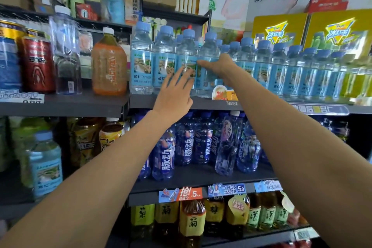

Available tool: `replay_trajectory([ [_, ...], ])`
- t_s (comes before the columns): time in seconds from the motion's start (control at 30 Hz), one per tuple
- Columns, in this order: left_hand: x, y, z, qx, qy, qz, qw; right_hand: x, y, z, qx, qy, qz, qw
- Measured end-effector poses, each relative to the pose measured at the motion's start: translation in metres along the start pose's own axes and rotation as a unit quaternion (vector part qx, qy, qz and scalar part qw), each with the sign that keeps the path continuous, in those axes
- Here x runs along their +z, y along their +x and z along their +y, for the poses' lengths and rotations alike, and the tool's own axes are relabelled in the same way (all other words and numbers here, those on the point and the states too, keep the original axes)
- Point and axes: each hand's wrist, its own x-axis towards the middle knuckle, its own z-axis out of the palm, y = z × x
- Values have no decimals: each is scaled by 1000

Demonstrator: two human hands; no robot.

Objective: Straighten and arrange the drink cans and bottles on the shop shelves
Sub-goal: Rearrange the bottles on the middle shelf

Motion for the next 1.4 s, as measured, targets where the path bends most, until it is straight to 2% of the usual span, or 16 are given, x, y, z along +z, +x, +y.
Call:
replay_trajectory([
  [0.07,0,-4,1,-4,-16,6,1000,2,-12,-8,10,-42,41,998],
  [0.13,2,-15,1,-8,-45,50,998,12,-31,-14,-34,-53,151,987],
  [0.2,5,-31,2,-30,-82,128,988,37,-58,-14,-179,-20,271,946],
  [0.27,7,-56,-3,-64,-112,180,975,77,-95,-10,-300,53,295,906],
  [0.4,6,-130,-46,-155,-131,159,966,169,-169,-5,-329,147,188,914],
  [0.53,-5,-218,-117,-292,-97,123,943,259,-210,-14,-300,142,71,941],
  [0.63,-14,-266,-170,-387,-113,31,915,318,-229,-30,-227,111,-32,967],
  [0.7,-16,-283,-196,-409,-182,-45,893,348,-231,-43,-161,80,-87,980],
  [0.77,-16,-292,-213,-397,-252,-129,873,368,-229,-53,-66,95,-131,985],
  [0.83,-15,-293,-220,-374,-296,-170,862,383,-225,-58,21,119,-165,979],
  [0.93,-15,-287,-222,-380,-348,-160,842,392,-230,-61,62,125,-137,981],
  [1.03,-5,-283,-221,-338,-376,-111,856,385,-244,-60,55,133,-89,986],
  [1.17,-8,-284,-195,-209,-320,-67,922,363,-269,-45,16,193,66,979],
  [1.23,-18,-266,-178,-138,-314,-40,938,338,-273,-43,8,233,159,960],
  [1.3,-34,-235,-156,-71,-309,-2,948,303,-265,-48,-6,263,236,935],
  [1.4,-63,-182,-117,-38,-341,35,939,240,-249,-57,-45,254,305,917],
])
